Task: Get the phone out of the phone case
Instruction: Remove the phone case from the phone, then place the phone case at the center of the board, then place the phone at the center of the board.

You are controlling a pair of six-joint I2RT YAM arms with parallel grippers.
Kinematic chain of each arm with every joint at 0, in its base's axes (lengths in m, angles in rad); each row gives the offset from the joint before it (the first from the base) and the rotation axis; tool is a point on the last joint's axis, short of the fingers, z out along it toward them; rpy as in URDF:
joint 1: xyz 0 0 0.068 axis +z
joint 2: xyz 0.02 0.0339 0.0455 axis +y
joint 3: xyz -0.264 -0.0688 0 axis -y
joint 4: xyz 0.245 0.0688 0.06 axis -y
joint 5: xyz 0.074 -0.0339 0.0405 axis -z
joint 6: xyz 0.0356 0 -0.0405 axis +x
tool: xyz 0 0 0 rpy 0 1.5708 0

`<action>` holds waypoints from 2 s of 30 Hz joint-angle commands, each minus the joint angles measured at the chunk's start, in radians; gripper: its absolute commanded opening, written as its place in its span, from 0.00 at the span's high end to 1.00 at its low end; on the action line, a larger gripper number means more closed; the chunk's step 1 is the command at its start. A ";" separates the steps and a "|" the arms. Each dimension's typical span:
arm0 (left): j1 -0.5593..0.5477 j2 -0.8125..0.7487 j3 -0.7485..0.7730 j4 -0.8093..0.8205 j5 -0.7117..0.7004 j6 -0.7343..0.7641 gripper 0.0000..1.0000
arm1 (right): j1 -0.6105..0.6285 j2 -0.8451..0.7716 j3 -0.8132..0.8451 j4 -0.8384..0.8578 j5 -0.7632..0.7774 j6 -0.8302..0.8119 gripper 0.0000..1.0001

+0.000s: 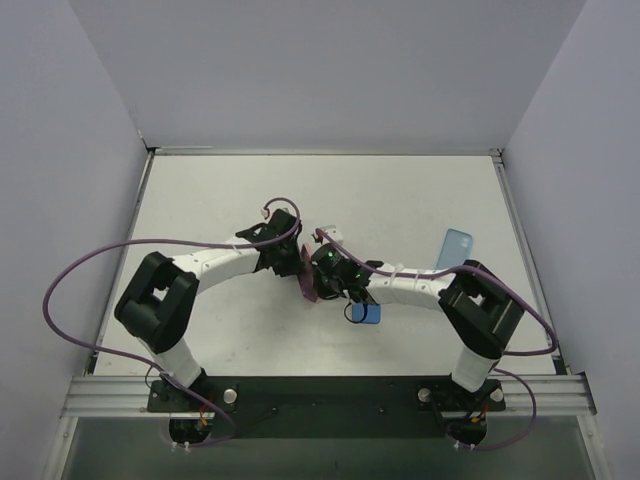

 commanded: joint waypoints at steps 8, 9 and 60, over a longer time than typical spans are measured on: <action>0.023 -0.134 -0.070 -0.169 -0.040 0.068 1.00 | -0.093 -0.119 -0.081 0.028 -0.065 -0.014 1.00; 0.028 -0.151 -0.078 -0.161 -0.017 0.067 1.00 | -0.098 -0.135 -0.078 0.028 -0.071 -0.014 1.00; 0.206 -0.034 -0.211 0.258 0.462 0.114 0.22 | -0.527 -0.411 -0.109 -0.416 0.093 0.099 0.07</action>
